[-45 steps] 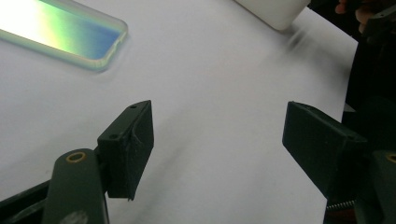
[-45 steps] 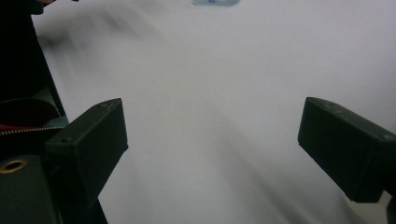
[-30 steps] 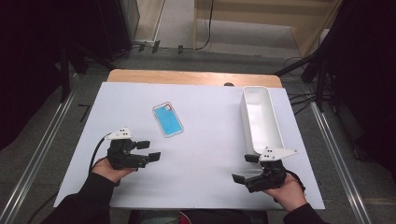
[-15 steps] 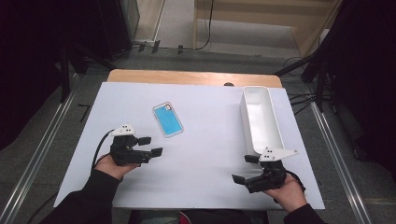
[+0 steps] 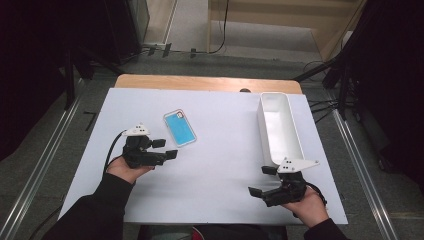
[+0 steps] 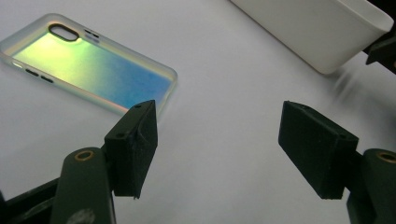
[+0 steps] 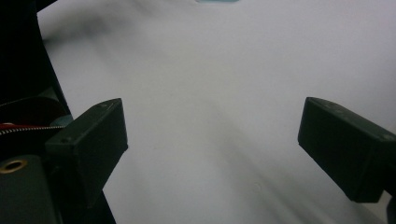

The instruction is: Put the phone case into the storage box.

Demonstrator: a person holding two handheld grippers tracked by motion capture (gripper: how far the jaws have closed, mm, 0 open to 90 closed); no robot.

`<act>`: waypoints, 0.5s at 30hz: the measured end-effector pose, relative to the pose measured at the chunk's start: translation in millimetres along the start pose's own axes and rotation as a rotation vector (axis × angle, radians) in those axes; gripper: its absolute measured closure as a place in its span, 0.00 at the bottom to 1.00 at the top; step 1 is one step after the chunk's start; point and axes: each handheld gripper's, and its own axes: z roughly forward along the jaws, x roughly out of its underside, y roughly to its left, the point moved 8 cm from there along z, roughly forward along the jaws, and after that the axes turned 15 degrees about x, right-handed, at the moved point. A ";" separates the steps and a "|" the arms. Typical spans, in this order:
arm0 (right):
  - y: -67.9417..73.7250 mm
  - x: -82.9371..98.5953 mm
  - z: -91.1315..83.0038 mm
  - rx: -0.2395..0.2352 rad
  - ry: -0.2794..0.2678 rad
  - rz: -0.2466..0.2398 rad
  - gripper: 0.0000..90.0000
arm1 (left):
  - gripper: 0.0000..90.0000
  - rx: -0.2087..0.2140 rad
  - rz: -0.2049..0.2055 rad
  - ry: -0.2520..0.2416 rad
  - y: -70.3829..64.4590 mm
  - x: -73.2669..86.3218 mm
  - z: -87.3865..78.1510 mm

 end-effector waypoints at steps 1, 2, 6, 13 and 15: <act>0.0 0.0 0.0 0.001 -0.001 0.000 0.08 | 0.31 -0.003 0.003 -0.003 2.0 -2.2 1.1; 0.1 -0.1 -0.1 0.001 -0.001 0.001 0.08 | 0.31 -0.005 0.002 -0.006 3.1 -3.6 1.6; 0.0 0.0 0.0 0.000 -0.001 0.000 0.08 | 0.31 -0.012 0.001 -0.025 6.8 -11.1 5.0; -0.1 0.2 -0.2 0.001 0.000 -0.001 0.08 | 0.31 -0.024 -0.002 -0.020 11.8 -21.0 12.1; -0.5 0.4 -0.1 0.003 0.001 -0.001 0.08 | 0.31 -0.034 0.003 -0.025 14.1 -23.8 14.4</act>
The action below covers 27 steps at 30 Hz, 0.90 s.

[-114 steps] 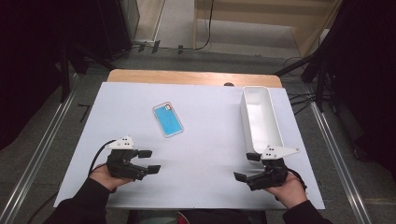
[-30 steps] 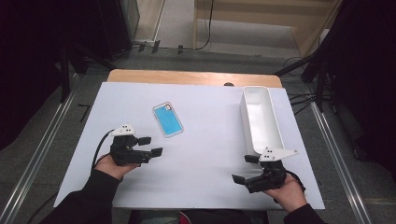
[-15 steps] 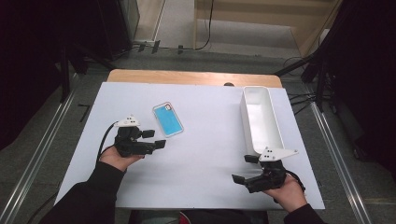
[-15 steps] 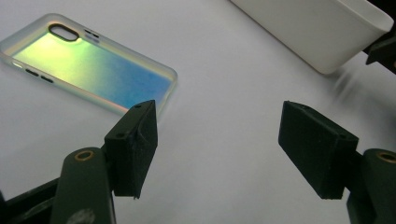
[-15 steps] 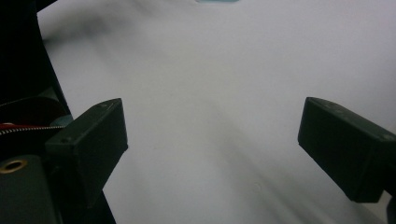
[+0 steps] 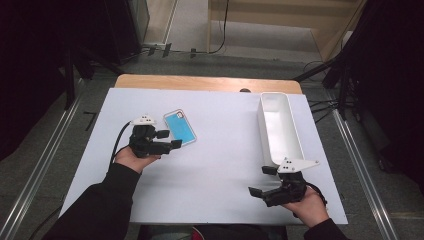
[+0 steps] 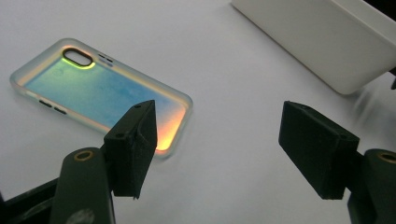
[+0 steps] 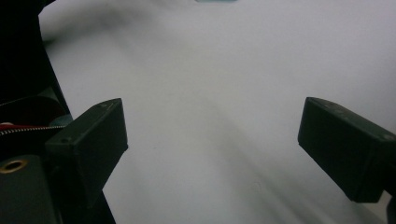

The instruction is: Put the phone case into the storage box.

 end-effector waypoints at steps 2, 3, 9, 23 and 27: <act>0.0 0.2 0.0 0.001 0.002 0.001 0.08 | 0.31 -0.010 -0.007 0.006 2.9 -2.3 2.0; 0.1 0.2 0.1 0.000 0.002 0.000 0.08 | 0.31 -0.019 -0.004 0.007 4.3 -3.9 3.4; 1.3 -0.6 -0.2 -0.007 -0.005 0.000 0.08 | 0.31 -0.029 0.017 -0.008 8.6 -14.4 12.0; 2.0 -0.2 0.4 -0.010 0.002 0.002 0.08 | 0.31 -0.091 0.003 -0.027 27.2 -35.4 34.3; 1.8 0.0 0.0 -0.012 0.002 0.002 0.08 | 0.31 -0.097 -0.007 -0.034 33.2 -34.7 39.4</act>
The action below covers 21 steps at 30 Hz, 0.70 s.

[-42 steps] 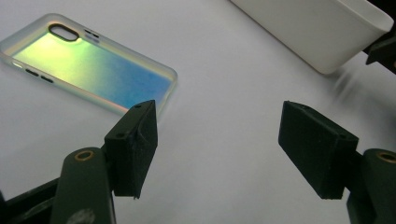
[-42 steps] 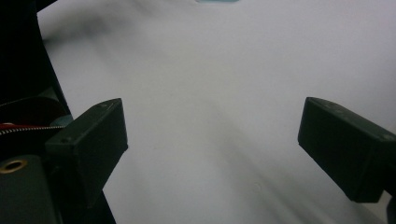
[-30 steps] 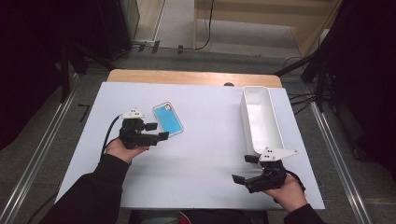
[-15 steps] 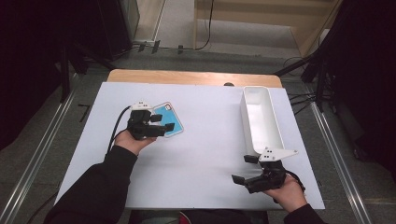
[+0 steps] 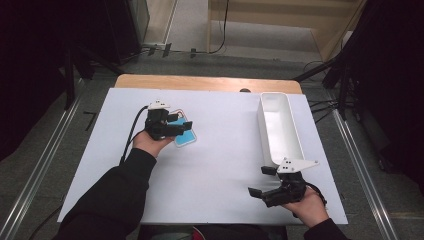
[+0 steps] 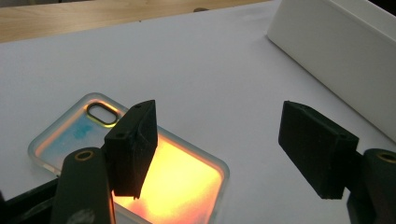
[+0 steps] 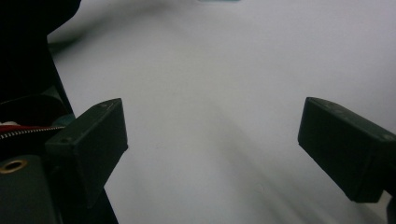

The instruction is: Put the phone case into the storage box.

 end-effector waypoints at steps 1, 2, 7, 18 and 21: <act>-0.3 -0.3 0.0 0.001 -0.003 -0.002 0.08 | 0.31 -0.005 -0.006 0.008 1.4 1.9 0.7; -0.5 -0.3 -0.1 0.001 -0.005 -0.003 0.08 | 0.31 -0.009 -0.007 0.011 2.3 2.9 1.0; -0.7 -0.2 -0.2 0.002 -0.004 -0.003 0.08 | 0.31 -0.016 -0.008 0.021 6.5 5.9 1.0; -0.4 -0.1 -0.9 0.003 -0.004 -0.004 0.08 | 0.56 -0.021 -0.035 0.061 7.8 15.3 1.5; -0.6 0.0 -1.5 0.004 -0.002 -0.003 0.08 | 0.82 -0.013 -0.024 0.088 6.1 19.4 -0.2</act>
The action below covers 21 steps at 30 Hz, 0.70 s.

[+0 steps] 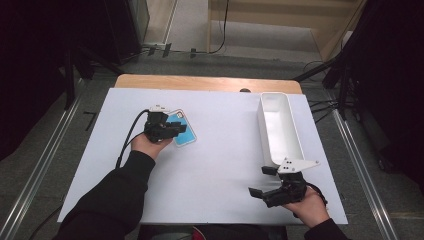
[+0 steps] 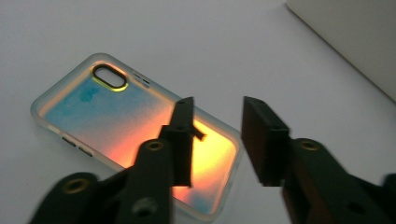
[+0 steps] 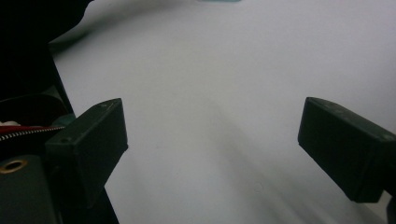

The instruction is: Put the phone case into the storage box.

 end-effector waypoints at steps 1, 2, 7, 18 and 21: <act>0.1 0.0 -0.4 -0.001 0.001 0.002 0.08 | 0.89 0.013 0.000 0.004 -1.1 2.2 0.7; -0.2 0.0 -0.6 0.001 0.000 0.001 0.08 | 0.95 0.021 0.002 0.015 -1.1 3.9 1.3; 0.2 -0.4 -0.5 -0.002 -0.001 -0.002 0.08 | 0.99 0.033 -0.005 0.044 0.9 9.0 3.1; 0.9 -1.8 1.2 -0.006 -0.006 -0.015 0.08 | 0.99 0.020 -0.021 0.060 1.7 20.6 9.0; 1.2 -2.0 1.4 -0.006 -0.005 -0.013 0.08 | 0.99 0.019 -0.025 0.075 1.6 24.5 12.6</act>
